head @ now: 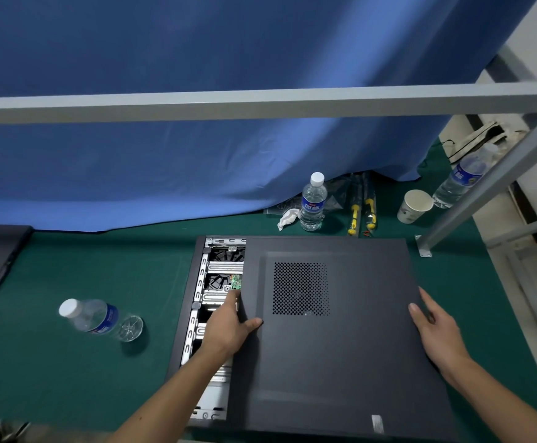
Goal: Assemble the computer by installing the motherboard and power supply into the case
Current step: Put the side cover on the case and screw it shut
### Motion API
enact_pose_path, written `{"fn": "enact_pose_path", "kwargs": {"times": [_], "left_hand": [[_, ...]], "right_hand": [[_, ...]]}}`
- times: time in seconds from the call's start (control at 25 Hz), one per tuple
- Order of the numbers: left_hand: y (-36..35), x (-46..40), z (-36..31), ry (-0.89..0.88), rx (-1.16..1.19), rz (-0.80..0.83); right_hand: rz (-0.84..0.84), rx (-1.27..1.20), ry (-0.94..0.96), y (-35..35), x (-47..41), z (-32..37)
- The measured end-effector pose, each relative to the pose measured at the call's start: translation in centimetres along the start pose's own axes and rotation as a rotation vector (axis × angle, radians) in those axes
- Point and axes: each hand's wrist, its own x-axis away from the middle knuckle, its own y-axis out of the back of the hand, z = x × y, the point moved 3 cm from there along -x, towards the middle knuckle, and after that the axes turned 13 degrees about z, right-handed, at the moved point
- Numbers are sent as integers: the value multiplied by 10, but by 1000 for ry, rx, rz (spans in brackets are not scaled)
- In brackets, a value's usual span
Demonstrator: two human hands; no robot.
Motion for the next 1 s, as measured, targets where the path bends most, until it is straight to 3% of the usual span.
{"fn": "enact_pose_path", "kwargs": {"times": [1.0], "left_hand": [[-5,6,-3,3,-54,2]], "right_hand": [[13,-49,22,11,-1,-11]]}}
